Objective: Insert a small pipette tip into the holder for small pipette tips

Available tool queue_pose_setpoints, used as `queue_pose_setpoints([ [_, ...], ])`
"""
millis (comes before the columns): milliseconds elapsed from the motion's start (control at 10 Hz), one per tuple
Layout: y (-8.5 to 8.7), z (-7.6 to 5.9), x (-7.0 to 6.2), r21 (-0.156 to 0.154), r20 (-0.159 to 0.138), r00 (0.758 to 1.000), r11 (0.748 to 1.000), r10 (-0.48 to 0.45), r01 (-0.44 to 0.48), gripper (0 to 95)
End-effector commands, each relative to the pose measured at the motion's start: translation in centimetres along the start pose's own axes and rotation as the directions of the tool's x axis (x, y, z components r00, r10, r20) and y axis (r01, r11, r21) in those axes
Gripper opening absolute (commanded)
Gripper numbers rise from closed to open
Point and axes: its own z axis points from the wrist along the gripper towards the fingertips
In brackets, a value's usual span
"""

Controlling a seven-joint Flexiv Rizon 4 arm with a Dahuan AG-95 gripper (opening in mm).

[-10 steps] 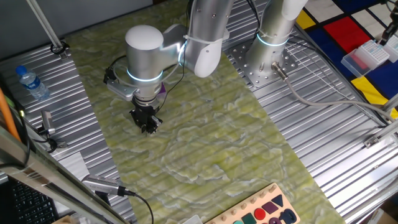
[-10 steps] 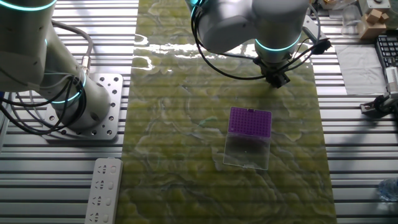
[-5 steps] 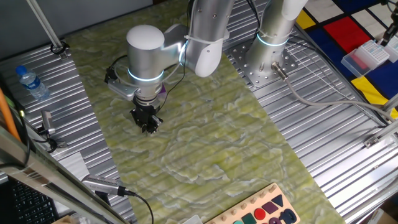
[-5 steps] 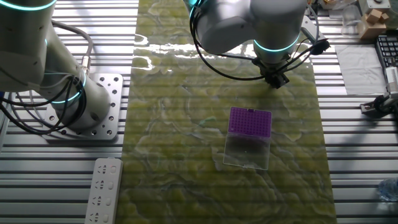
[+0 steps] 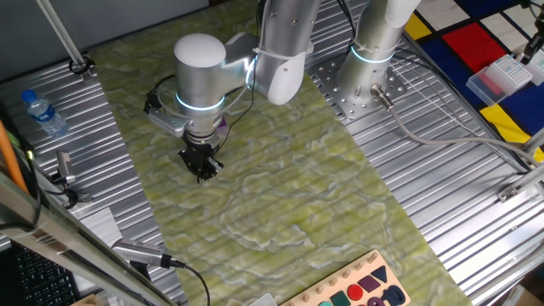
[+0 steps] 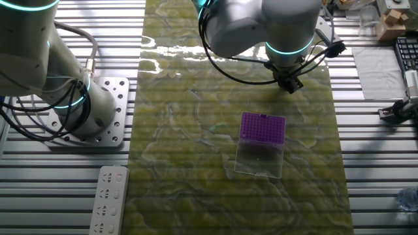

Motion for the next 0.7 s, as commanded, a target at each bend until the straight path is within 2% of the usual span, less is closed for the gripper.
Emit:
queue_pose_setpoints([
  [100,-0.1,-0.1,-0.1,0.002,-0.004,1.0,1.0,0.009,-0.009,0.0],
  [400,-0.2,-0.8,-0.2,0.01,-0.015,1.0,1.0,0.004,-0.003,0.0],
  [500,-0.5,-1.5,-0.4,0.014,-0.026,1.0,1.0,-0.009,0.009,0.0],
  [600,-0.9,-2.1,-0.4,0.021,-0.043,0.999,0.999,-0.032,0.033,0.0],
  [700,-1.6,-2.7,-0.3,0.039,-0.075,0.994,0.996,-0.077,0.081,0.0],
])
